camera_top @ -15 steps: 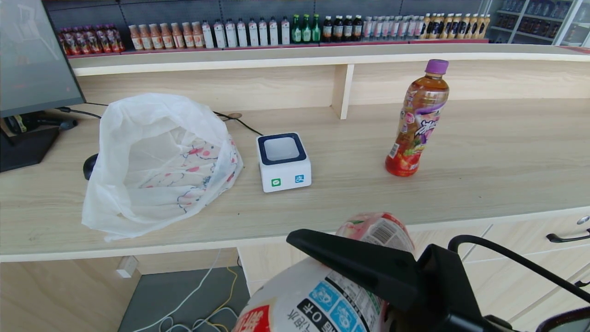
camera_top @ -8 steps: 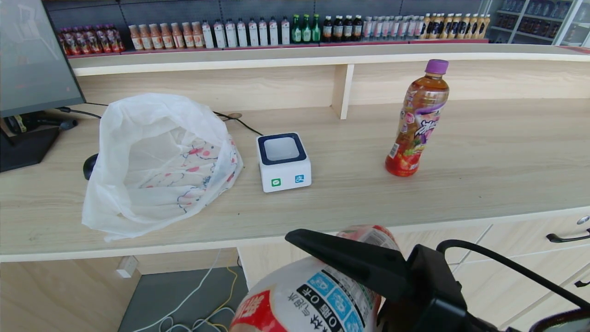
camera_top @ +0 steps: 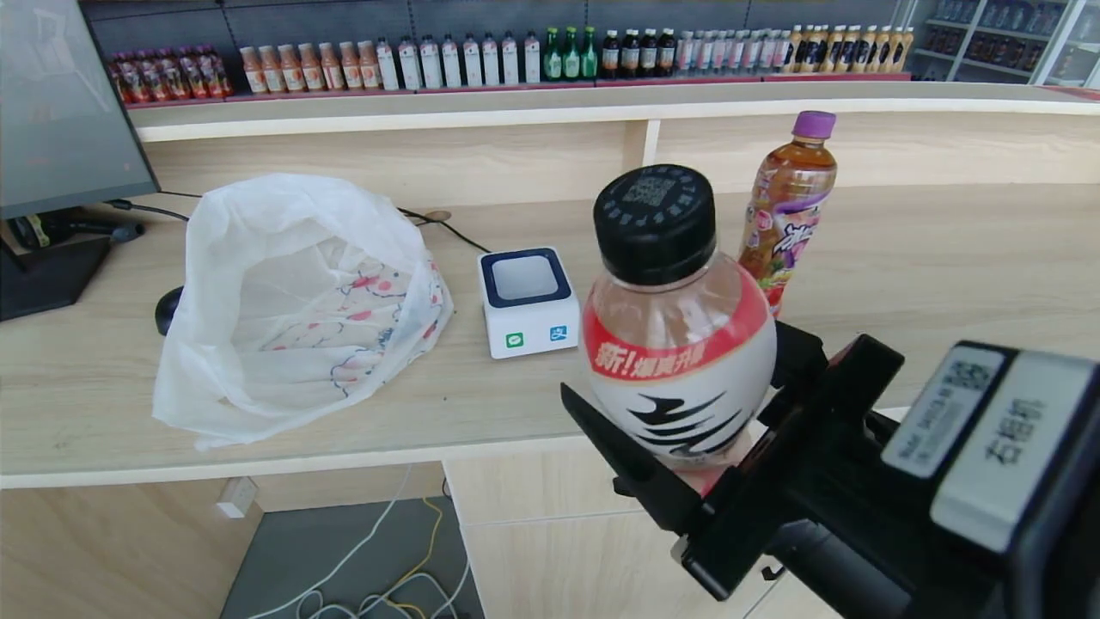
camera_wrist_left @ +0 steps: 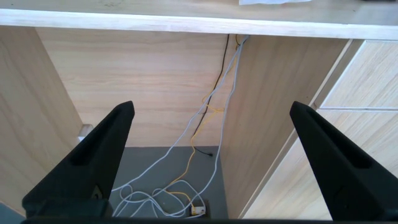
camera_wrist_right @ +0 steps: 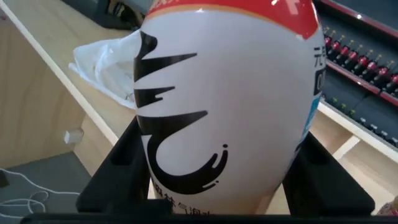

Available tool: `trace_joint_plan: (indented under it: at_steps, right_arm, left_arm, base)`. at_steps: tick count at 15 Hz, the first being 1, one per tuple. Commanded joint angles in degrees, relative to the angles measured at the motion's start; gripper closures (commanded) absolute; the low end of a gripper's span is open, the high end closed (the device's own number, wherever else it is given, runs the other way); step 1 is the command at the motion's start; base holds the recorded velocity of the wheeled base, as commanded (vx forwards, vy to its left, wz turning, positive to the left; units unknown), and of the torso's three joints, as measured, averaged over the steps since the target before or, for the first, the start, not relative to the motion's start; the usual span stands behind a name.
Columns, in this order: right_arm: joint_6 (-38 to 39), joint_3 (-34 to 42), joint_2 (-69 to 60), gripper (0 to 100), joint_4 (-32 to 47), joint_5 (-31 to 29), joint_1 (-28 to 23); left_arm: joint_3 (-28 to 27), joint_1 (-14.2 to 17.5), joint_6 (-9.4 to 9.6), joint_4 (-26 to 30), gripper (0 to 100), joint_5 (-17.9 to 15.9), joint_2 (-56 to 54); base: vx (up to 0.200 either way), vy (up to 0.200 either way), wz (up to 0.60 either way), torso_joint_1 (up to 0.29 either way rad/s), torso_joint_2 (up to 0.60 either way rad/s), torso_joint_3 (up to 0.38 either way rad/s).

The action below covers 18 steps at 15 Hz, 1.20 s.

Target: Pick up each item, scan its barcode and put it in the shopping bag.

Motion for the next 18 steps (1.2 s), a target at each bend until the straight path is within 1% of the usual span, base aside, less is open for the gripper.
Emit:
trace_joint_plan:
  at_steps: [1, 2, 3, 5, 6, 7, 9, 10, 11, 12, 13, 15, 18]
  right_arm:
    - [5.27, -1.13, 0.04, 100, 0.25, -0.62, -5.38]
    - [10.10, -1.92, 0.12, 100, 0.34, -0.10, -10.12]
    - [13.44, -2.18, 0.12, 100, 0.51, -0.10, -12.41]
    - [22.67, -2.27, 0.56, 100, 0.86, -0.10, -14.43]
    - [25.30, -2.36, 0.56, 100, 1.39, 1.05, -16.45]
    - [27.68, -2.09, 0.48, 100, 1.48, 4.30, -18.65]
    - [31.90, -2.36, 0.65, 100, 1.65, 12.82, -24.19]
    - [33.57, -2.36, 0.74, 100, 1.65, 15.64, -26.21]
    - [36.64, -2.45, 0.74, 100, 1.57, 20.03, -29.64]
    - [38.22, -3.15, 1.09, 100, 1.57, 22.93, -31.48]
    - [39.28, -4.12, 1.53, 100, 1.39, 24.34, -32.36]
    - [40.25, -6.40, 2.06, 100, 1.04, 24.69, -32.62]
    - [36.91, -8.60, 2.06, 100, -0.19, 24.69, -32.54]
  left_arm:
    - [0.00, 0.01, 0.02, -0.02, 0, 0.01, -0.02]
    - [0.00, 0.01, 0.02, -0.02, 0, 0.01, -0.02]
    - [0.00, 0.01, 0.02, -0.02, 0, 0.01, -0.02]
    - [0.00, 0.01, 0.02, -0.02, 0, 0.01, -0.02]
    - [0.00, 0.01, 0.02, -0.02, 0, 0.01, -0.02]
    - [0.00, 0.01, 0.02, -0.02, 0, 0.01, -0.02]
    - [0.00, 0.01, 0.02, -0.02, 0, 0.01, -0.02]
    - [0.00, 0.01, 0.02, -0.02, 0, 0.01, -0.02]
    - [0.00, 0.01, 0.02, -0.02, 0, 0.01, -0.02]
    - [0.00, 0.01, 0.02, -0.02, 0, 0.01, -0.02]
    - [0.00, 0.01, 0.02, -0.02, 0, 0.01, -0.02]
    - [0.00, 0.01, 0.11, -0.02, 0, 0.01, -0.02]
    - [0.00, 0.01, 0.02, -0.02, 0, -0.07, -0.02]
  base:
    - [0.000, 0.000, 0.00, 0.000, 0.00, 0.000]
    - [0.000, 0.000, 0.00, 0.000, 0.00, 0.000]
    - [0.000, 0.000, 0.00, 0.000, 0.00, 0.000]
    - [0.000, 0.000, 0.00, 0.000, 0.00, 0.000]
    - [0.000, 0.000, 0.00, 0.000, 0.00, 0.000]
    - [0.000, 0.000, 0.00, 0.000, 0.00, 0.000]
    - [0.000, 0.000, 0.00, 0.000, 0.00, 0.000]
    - [0.000, 0.000, 0.00, 0.000, 0.00, 0.000]
    - [0.000, 0.000, 0.00, 0.000, 0.00, 0.000]
    - [0.000, 0.000, 0.00, 0.000, 0.00, 0.000]
    - [0.000, 0.000, 0.00, 0.000, 0.00, 0.000]
    - [0.000, 0.000, 0.00, 0.000, 0.00, 0.000]
    - [0.000, 0.000, 0.00, 0.000, 0.00, 0.000]
